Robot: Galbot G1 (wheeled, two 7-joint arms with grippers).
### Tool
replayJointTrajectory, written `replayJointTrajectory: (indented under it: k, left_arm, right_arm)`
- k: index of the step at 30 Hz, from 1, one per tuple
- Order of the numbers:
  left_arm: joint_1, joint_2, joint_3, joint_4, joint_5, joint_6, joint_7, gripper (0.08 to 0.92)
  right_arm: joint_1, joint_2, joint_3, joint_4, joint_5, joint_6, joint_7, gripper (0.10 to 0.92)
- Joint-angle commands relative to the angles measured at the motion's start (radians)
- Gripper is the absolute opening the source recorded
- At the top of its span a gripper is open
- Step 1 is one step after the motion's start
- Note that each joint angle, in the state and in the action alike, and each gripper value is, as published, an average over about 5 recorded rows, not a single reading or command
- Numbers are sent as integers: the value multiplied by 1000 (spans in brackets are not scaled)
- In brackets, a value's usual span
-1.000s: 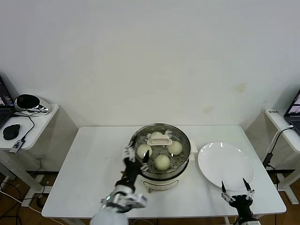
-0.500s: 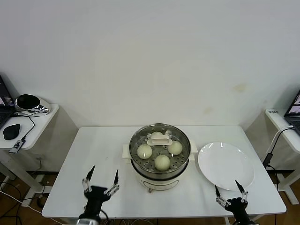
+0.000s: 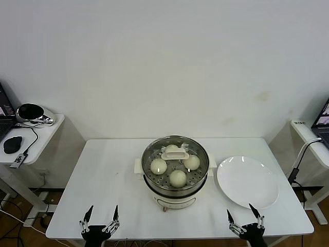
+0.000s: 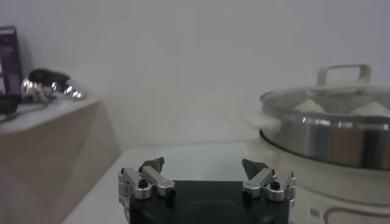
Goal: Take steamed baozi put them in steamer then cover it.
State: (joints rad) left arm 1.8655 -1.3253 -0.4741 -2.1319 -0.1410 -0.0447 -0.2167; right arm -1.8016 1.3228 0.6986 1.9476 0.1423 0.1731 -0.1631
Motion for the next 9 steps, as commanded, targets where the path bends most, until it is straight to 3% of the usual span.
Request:
replayJointTrajectory:
  k: [1, 9]
  left_arm:
    - [35, -14, -21, 53, -46, -20, 21, 823]
    - [28, -21, -15, 70, -24, -28, 27, 823]
  right_arm:
    - [-37, -17, -31, 52, 17, -22, 14, 823]
    - [-38, -15, -36, 47, 1, -21, 15, 823]
